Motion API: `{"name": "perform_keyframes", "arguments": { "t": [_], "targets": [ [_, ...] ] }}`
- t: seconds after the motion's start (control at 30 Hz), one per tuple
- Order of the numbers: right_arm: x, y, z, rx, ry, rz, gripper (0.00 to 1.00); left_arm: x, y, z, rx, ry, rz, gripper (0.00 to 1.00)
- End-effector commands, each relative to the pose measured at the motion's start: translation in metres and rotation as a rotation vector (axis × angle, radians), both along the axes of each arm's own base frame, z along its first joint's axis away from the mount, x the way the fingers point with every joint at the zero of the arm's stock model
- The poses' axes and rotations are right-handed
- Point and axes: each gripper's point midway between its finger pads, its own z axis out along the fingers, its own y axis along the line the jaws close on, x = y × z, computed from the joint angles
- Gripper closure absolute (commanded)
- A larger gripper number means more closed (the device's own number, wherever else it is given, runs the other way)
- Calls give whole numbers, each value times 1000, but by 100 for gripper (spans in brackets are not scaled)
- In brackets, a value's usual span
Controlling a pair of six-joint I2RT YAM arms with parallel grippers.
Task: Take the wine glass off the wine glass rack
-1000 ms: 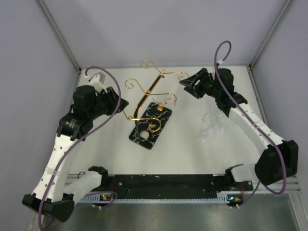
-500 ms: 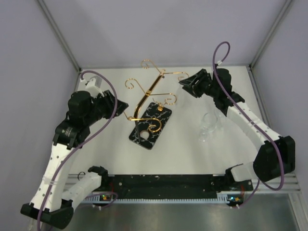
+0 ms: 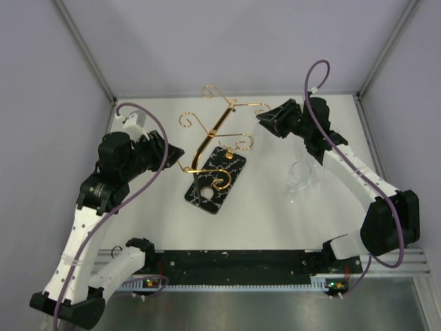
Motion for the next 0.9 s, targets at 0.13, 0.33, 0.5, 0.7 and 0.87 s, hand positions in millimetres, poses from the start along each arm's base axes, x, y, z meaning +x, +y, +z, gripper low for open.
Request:
{"name": "perform_keyframes", "arguments": {
  "t": [0.13,0.33,0.5,0.7,0.87],
  "targets": [
    [9,-4,38,57,-84,-16,67,2,0,10,-10,-49,2,60],
    [9,-5,50,63,-103,-19,67,3,0,9,-4,-47,4,59],
    [7,-5,59,71,-117,-15,67,3,0,9,-2,-48,5,60],
    [8,-6,67,69,-135,-19,67,2,1,9,-3,-51,6,60],
    [12,-5,66,65,-133,-25,67,2,3,9,0,-54,13,60]
  ]
}}
